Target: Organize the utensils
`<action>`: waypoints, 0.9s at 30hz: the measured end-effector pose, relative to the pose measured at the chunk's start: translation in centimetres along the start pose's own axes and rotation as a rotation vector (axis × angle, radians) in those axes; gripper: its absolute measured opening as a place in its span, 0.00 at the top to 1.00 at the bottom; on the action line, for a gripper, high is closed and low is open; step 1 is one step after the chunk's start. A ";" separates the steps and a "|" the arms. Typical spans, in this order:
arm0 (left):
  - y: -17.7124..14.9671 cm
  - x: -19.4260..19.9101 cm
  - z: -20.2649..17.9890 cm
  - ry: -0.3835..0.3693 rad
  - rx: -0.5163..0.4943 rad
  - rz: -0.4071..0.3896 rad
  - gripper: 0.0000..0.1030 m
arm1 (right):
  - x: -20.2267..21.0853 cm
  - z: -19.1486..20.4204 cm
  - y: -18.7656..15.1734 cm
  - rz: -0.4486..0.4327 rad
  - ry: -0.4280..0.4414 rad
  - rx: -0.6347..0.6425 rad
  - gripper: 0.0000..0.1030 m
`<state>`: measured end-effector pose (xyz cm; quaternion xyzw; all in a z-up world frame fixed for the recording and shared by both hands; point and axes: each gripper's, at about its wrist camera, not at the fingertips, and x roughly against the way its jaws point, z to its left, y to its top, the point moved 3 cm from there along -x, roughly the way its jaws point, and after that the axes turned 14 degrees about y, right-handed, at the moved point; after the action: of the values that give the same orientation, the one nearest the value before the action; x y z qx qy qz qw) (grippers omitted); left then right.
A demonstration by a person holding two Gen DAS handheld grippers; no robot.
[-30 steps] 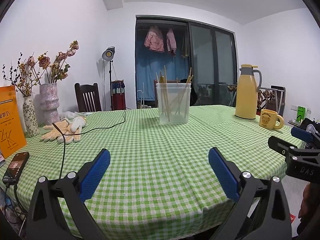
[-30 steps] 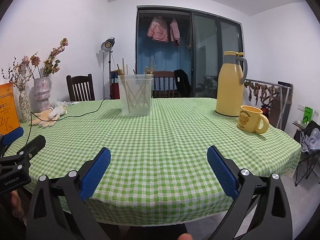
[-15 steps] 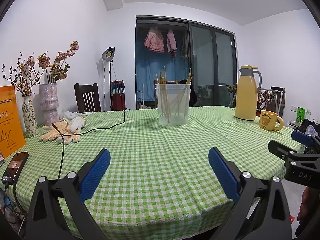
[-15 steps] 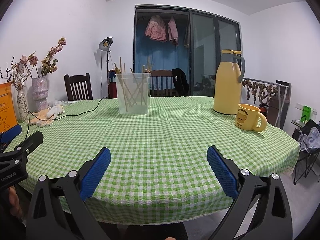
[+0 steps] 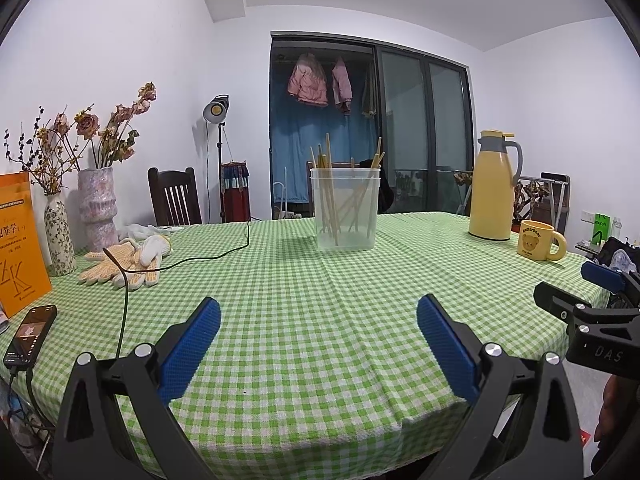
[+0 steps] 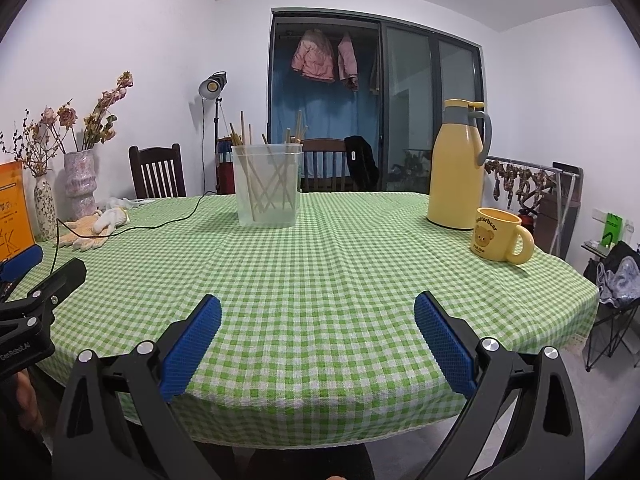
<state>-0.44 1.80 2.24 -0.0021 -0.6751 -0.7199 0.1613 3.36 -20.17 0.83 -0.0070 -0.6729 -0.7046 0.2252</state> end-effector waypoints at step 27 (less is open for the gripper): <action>0.2 0.1 -0.1 -0.001 -0.004 -0.010 0.07 | -0.2 -0.3 -0.1 0.018 -0.006 -0.007 0.10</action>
<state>-0.46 1.70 2.47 0.0006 -0.6736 -0.7221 0.1577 3.65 -20.41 0.65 -0.0160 -0.6709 -0.7049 0.2298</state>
